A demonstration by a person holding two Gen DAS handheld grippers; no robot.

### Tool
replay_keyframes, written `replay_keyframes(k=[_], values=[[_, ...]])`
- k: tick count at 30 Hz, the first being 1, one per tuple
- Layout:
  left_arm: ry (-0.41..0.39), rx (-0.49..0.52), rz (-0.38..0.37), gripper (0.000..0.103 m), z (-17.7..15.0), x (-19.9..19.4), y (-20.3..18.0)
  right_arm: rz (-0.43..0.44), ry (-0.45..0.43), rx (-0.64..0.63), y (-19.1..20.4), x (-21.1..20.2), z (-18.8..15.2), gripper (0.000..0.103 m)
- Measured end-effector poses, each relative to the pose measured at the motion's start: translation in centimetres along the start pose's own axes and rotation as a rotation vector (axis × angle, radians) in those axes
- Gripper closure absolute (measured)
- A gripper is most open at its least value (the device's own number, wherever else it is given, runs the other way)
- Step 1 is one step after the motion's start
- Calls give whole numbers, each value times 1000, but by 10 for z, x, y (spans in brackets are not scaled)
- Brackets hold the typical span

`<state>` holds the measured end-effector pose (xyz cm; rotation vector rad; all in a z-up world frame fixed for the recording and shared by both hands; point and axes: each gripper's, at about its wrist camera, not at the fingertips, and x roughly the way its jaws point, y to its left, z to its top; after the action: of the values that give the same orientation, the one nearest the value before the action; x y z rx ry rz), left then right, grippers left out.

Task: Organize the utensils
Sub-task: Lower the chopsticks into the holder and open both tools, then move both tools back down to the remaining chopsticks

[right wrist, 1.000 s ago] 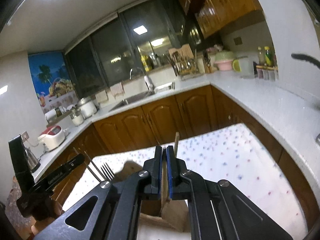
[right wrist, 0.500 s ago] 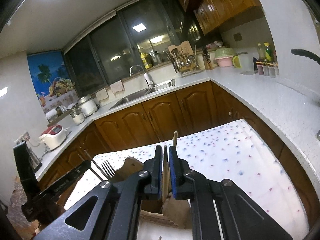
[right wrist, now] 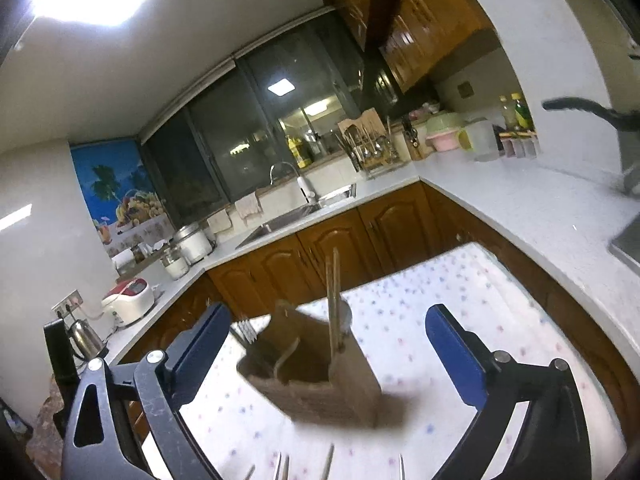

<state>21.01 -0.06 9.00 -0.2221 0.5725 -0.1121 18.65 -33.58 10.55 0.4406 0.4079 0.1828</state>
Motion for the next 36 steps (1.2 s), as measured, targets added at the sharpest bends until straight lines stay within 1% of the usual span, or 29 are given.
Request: replay_keyframes(k=[3,6,11,15,22,26,30,32,34,35,36], values=[[32,7,22,25,-23,-11,6,-15,34,-3,-4,-13,-23,3],[59,1,26,25,-39,-19,10,-25,73,-1,-7,-23,-45,3],[95,-5,38,25,-67,-32,16,-52,117,-16,-8,-38,-74,3],[128,-15,45,25,-82,-36,20,-67,150,-24,-9,-45,-92,3],[164,-4,52,25,-99,-37,21,-82,203,-45,-11,-48,-118,3],[184,13,59,25,-106,-35,20,-90,225,-46,-11,-48,-126,3],[205,26,67,25,-109,-30,20,-96,244,-71,-10,-45,-131,5],[210,34,67,25,-109,-28,19,-100,253,-88,-7,-43,-133,11],[223,41,64,25,-110,-25,18,-105,277,-98,-6,-38,-135,24],[229,44,65,25,-110,-24,17,-106,285,-99,-5,-36,-136,27],[236,47,67,25,-111,-22,16,-107,297,-101,-5,-33,-138,34]])
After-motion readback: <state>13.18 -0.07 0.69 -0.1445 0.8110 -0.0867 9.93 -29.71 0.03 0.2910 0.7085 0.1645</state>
